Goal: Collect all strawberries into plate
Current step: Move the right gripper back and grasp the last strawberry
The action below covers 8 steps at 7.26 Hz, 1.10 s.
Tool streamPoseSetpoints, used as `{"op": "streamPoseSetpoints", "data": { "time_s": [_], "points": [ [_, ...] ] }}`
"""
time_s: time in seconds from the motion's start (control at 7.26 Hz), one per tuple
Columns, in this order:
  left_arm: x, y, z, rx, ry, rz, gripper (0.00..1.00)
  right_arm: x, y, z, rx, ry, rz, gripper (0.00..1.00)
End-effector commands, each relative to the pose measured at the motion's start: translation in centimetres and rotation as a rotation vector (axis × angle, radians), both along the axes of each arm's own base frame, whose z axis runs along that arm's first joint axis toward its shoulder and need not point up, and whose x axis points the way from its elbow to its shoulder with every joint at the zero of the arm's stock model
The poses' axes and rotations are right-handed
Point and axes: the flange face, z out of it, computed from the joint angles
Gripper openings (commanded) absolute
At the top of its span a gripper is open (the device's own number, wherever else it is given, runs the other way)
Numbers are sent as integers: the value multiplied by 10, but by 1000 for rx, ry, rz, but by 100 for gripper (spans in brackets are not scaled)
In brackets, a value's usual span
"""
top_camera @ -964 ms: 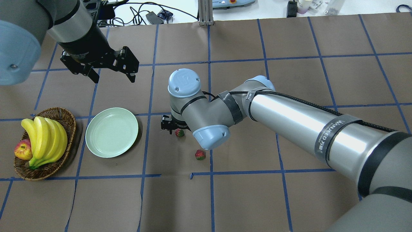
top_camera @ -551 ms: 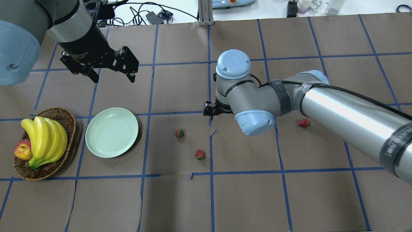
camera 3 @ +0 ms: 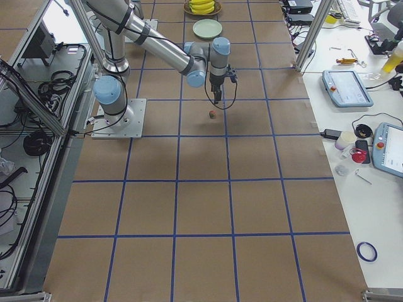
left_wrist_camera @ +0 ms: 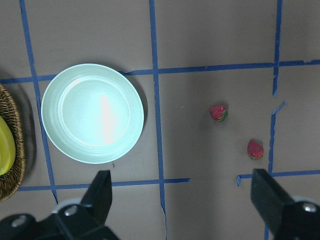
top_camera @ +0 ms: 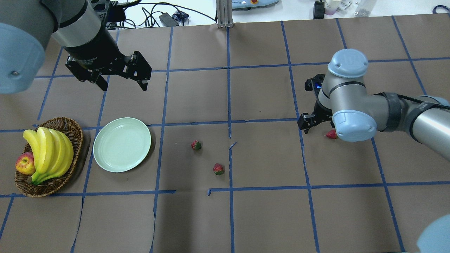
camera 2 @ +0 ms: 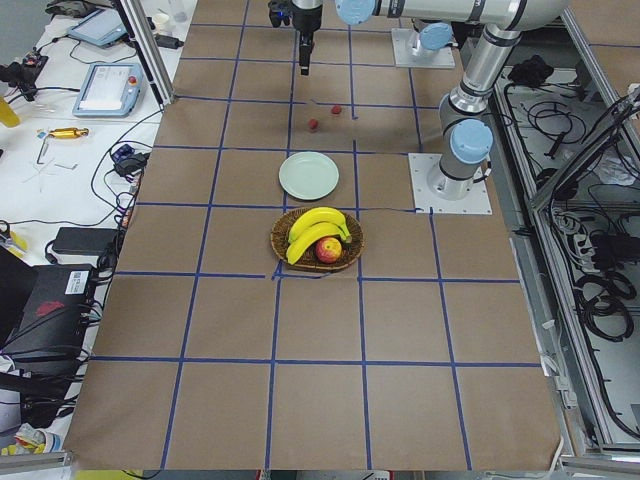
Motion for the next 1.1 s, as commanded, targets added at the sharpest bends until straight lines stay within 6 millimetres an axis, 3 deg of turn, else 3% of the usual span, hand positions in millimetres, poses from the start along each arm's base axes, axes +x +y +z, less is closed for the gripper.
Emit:
{"op": "streamPoseSetpoints", "data": {
  "time_s": [0.0,0.41,0.69,0.83,0.96],
  "points": [
    [0,0,-1,2,2,1,100,-44,8,-11,31,-14,20,100],
    [0,-1,-2,3,3,1,100,-33,8,-26,17,-110,18,100],
    [-1,-1,-2,5,3,-1,100,-35,7,-27,14,-97,20,89],
    [-1,-1,-2,5,3,-1,100,-35,7,-28,17,-97,20,60],
    [-1,-2,-3,7,3,-1,100,-35,7,-28,18,-95,23,17]
  ]
}}
